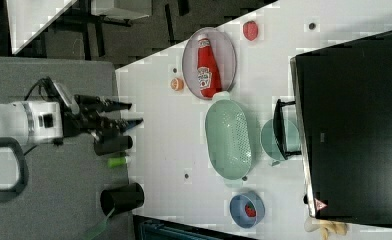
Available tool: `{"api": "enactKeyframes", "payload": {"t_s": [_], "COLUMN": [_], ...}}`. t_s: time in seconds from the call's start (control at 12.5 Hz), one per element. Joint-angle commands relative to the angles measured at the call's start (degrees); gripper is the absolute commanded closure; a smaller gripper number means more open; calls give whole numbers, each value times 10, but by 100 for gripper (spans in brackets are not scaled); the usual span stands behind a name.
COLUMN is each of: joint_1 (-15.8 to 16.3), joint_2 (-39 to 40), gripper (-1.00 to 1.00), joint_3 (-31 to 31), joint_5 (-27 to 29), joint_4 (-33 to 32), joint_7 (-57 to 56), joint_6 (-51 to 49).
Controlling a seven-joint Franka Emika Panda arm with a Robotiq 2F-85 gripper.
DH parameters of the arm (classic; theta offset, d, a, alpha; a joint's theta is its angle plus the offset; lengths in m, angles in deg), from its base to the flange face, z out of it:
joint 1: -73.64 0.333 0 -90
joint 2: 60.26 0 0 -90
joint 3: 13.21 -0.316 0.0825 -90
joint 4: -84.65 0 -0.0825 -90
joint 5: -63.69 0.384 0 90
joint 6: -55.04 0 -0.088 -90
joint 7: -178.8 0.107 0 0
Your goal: Drag strainer right to left.
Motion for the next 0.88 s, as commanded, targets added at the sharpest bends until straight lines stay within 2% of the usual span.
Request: {"api": "enactKeyframes", "payload": {"t_s": [0.08,0.24,0.56,0.88], "joint_1": [-2,-2,-1,-1], "joint_2": [-301,-297,-255,-164], "gripper": [-60,-99,-100,-100], "joint_3": [32,31,30,29], "joint_5": [-27,-27,-27,-27], "joint_4": [-175,-176,-192,-216], "joint_7": [4,4,5,38], "joint_6": [-112,-100,-66,16]}}
